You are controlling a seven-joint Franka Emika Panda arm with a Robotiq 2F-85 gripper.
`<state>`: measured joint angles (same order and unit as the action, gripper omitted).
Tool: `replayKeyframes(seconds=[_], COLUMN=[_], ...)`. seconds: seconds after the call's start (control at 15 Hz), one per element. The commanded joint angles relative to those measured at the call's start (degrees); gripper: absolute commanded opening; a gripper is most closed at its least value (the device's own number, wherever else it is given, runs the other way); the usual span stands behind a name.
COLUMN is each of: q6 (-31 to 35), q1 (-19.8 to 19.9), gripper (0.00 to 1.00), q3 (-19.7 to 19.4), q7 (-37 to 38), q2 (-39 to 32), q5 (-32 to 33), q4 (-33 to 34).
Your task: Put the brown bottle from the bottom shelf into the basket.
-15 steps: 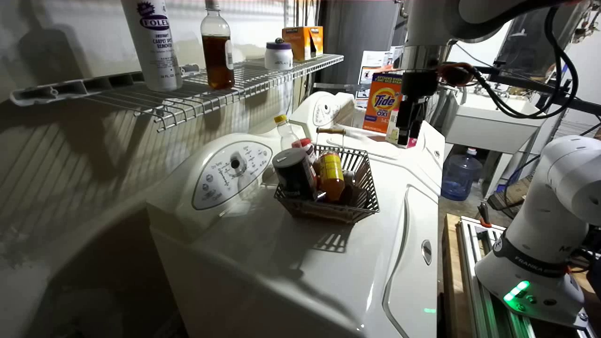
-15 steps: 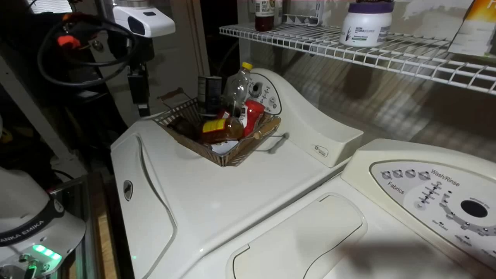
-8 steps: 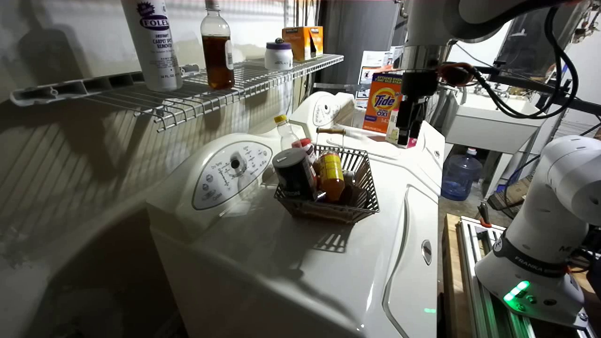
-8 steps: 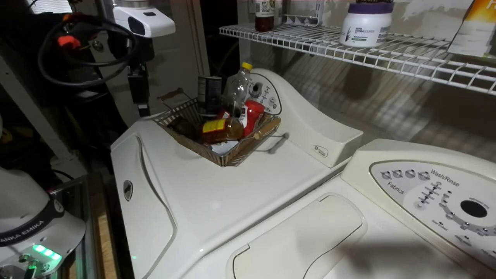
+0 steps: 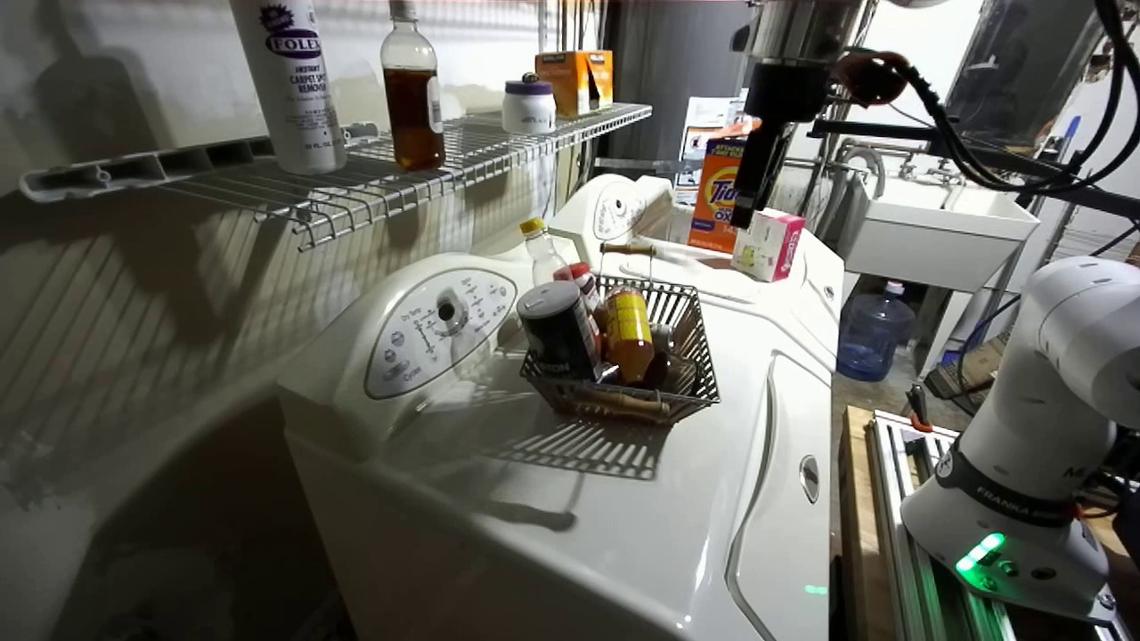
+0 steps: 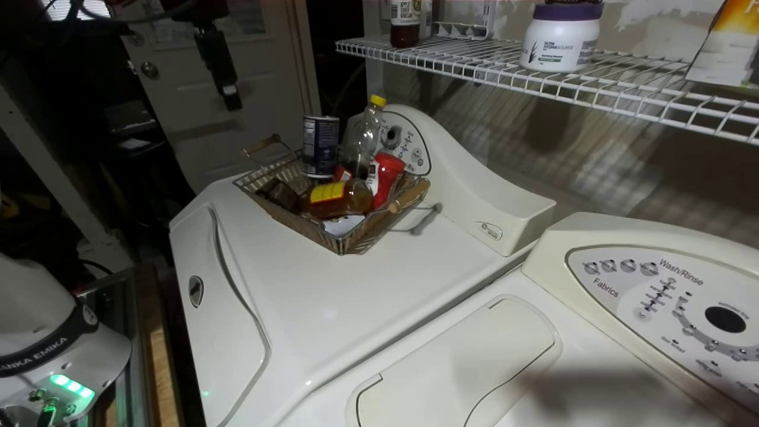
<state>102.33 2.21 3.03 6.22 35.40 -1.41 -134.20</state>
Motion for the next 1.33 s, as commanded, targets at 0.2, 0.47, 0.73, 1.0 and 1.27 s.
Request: replayKeyframes(seconds=[0.2,0.47,0.73,1.0,1.27], q6=[4.58,12.85,15.75,16.15,18.51], q1=[-3.18,-4.52,-4.92,-5.13,-4.69], gripper=[1.0,1.0,1.0,1.0,1.0], q3=[3.21,3.22,3.11,3.15,3.08], q7=[-1.47,-2.87,-2.05,-2.11,-0.38], q2=[-9.1,-15.93,-16.45,-18.66,-19.25], q5=[1.74,0.6,0.74,0.71,0.62], q4=[15.66,22.12,21.65,23.77,23.53])
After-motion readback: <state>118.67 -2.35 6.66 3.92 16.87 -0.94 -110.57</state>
